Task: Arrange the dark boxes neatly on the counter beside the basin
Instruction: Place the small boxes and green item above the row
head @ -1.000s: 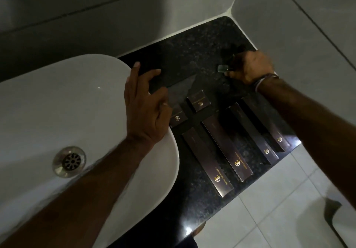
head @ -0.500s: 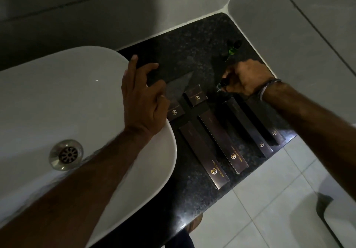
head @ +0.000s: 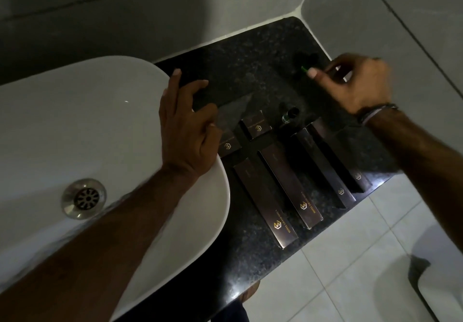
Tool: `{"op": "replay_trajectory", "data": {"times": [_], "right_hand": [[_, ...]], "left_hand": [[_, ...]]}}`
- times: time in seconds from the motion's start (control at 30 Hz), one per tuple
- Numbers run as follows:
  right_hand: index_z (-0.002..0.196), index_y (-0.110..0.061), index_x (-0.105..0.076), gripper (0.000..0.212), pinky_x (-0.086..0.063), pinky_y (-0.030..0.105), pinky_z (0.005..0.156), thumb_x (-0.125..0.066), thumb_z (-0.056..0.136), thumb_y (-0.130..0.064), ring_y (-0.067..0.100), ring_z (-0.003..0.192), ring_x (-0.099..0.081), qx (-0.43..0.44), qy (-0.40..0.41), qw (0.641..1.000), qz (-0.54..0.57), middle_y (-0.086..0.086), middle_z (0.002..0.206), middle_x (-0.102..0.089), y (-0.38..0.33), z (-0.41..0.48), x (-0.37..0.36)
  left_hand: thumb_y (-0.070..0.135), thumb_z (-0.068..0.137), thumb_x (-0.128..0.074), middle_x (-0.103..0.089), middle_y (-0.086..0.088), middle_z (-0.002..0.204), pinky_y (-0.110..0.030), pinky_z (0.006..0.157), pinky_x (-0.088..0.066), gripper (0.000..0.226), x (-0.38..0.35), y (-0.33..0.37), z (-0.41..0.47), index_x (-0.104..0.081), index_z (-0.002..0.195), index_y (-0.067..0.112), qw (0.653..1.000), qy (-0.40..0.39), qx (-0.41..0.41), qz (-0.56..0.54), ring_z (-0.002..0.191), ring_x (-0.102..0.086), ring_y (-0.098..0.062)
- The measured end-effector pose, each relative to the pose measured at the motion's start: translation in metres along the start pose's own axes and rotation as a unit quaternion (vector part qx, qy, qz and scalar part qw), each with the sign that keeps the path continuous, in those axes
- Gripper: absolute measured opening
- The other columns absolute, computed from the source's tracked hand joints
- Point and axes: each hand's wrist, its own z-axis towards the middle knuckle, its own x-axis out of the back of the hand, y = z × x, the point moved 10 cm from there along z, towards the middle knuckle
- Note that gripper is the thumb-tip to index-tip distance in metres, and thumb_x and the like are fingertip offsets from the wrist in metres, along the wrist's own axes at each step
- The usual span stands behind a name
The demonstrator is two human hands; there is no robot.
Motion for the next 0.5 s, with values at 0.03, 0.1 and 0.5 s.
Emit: {"op": "replay_trajectory", "data": {"times": [0.03,0.1,0.5], "right_hand": [[0.104,-0.025,-0.067,0.065,-0.053,0.034,0.070,-0.043,0.082,-0.081,0.021,0.078,-0.066,-0.031,0.012,0.999,0.007,0.002,0.086,-0.070,0.012,0.009,-0.001],[0.122,-0.021,-0.062,0.061,-0.051,0.038,0.083,-0.051,0.086,-0.068,0.028,0.097,-0.067,-0.075,-0.016,0.997,-0.003,0.008,0.102,-0.073,0.029,0.031,-0.019],[0.127,-0.013,-0.061,0.052,-0.050,0.043,0.090,-0.065,0.088,-0.047,0.038,0.110,-0.062,-0.064,-0.187,0.978,-0.063,0.019,0.120,-0.066,0.025,0.051,-0.088]], "left_hand": [[0.027,0.077,-0.044,-0.055,-0.011,0.143,-0.059,0.116,-0.029,0.016,0.000,0.001,0.000,-0.054,0.072,0.016,1.000,-0.002,0.000,0.000,0.152,-0.022,-0.035],[0.027,0.077,-0.043,-0.055,-0.011,0.143,-0.059,0.115,-0.029,0.017,0.000,0.002,0.000,-0.054,0.071,0.015,1.000,-0.005,-0.002,0.007,0.152,-0.021,-0.034],[0.028,0.076,-0.042,-0.055,-0.010,0.144,-0.054,0.114,-0.031,0.021,0.003,0.004,0.000,-0.055,0.070,0.013,1.000,-0.008,0.008,0.015,0.152,-0.019,-0.031]]}}
